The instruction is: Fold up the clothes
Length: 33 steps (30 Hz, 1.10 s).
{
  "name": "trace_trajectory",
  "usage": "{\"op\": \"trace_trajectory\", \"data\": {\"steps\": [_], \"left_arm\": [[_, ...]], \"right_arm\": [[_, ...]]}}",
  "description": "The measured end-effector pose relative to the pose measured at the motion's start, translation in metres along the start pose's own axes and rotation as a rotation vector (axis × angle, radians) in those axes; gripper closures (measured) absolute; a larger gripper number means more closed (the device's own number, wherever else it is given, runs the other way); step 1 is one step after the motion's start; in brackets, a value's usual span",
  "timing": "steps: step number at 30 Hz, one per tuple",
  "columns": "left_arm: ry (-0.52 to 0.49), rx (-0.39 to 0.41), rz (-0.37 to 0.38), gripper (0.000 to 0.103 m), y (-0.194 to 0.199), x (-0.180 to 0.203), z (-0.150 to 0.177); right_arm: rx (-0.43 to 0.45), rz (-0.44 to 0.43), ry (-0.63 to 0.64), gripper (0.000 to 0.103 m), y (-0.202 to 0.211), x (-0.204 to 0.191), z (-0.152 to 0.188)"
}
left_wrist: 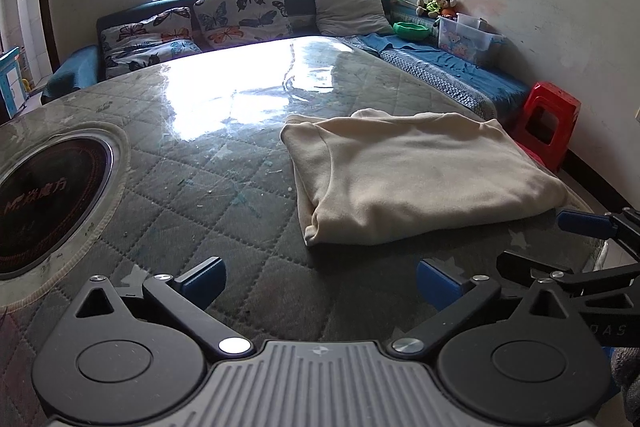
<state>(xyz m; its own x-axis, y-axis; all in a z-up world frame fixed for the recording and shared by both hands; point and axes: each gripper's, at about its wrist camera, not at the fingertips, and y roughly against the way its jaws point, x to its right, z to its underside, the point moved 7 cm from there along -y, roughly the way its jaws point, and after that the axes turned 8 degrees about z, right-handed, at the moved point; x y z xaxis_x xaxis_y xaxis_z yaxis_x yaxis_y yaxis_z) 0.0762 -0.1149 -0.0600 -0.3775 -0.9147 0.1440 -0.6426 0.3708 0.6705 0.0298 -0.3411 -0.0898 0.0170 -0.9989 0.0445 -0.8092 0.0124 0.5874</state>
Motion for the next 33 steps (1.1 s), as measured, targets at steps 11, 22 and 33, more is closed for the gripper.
{"op": "trace_trajectory", "data": {"steps": [11, 22, 33], "left_arm": [[-0.004, 0.009, -0.003, 0.000, 0.008, 0.002, 0.006], [-0.005, 0.026, -0.015, 0.000, 0.017, 0.001, 0.011], [-0.011, 0.033, -0.018, 0.000, 0.023, 0.004, 0.017]], "right_arm": [[0.009, -0.001, 0.022, 0.003, 0.005, -0.009, 0.003], [0.013, 0.000, 0.019, 0.000, 0.010, -0.012, 0.006], [0.020, 0.003, 0.014, 0.000, 0.016, -0.011, 0.010]]}}
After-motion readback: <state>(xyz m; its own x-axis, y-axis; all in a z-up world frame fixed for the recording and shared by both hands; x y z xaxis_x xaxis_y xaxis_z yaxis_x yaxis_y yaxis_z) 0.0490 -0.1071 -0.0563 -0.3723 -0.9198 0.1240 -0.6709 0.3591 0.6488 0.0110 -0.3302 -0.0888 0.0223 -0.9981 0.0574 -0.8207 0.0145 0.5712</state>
